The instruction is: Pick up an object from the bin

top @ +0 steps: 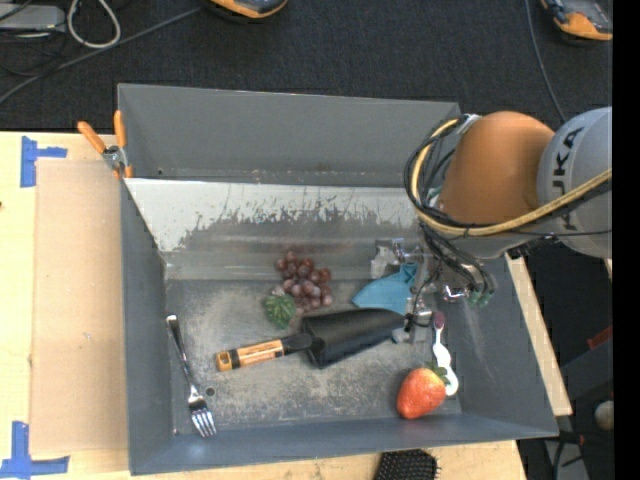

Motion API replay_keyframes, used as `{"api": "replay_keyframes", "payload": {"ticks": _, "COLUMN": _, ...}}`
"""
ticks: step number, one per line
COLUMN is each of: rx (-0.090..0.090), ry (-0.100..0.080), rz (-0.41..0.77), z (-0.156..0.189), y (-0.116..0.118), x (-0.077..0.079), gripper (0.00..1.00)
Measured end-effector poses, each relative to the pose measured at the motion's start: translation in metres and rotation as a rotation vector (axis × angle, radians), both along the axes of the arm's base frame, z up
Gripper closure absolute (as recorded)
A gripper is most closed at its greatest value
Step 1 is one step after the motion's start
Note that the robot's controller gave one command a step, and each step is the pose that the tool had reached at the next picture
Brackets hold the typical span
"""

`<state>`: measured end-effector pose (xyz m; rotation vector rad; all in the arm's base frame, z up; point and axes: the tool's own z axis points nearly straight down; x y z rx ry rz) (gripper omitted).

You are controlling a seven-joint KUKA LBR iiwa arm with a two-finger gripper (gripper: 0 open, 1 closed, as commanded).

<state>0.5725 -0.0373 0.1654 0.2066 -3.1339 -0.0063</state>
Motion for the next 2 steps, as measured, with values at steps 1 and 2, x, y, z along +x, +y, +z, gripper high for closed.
{"api": "replay_keyframes", "payload": {"ticks": 1, "rx": -0.002, "ry": -0.005, "rz": -0.129, "z": -0.058, "y": 0.032, "x": 0.019, "gripper": 0.00}}
{"api": "replay_keyframes", "payload": {"ticks": 2, "rx": -0.001, "ry": 0.001, "rz": -0.169, "z": -0.070, "y": 0.028, "x": 0.008, "gripper": 0.00}}
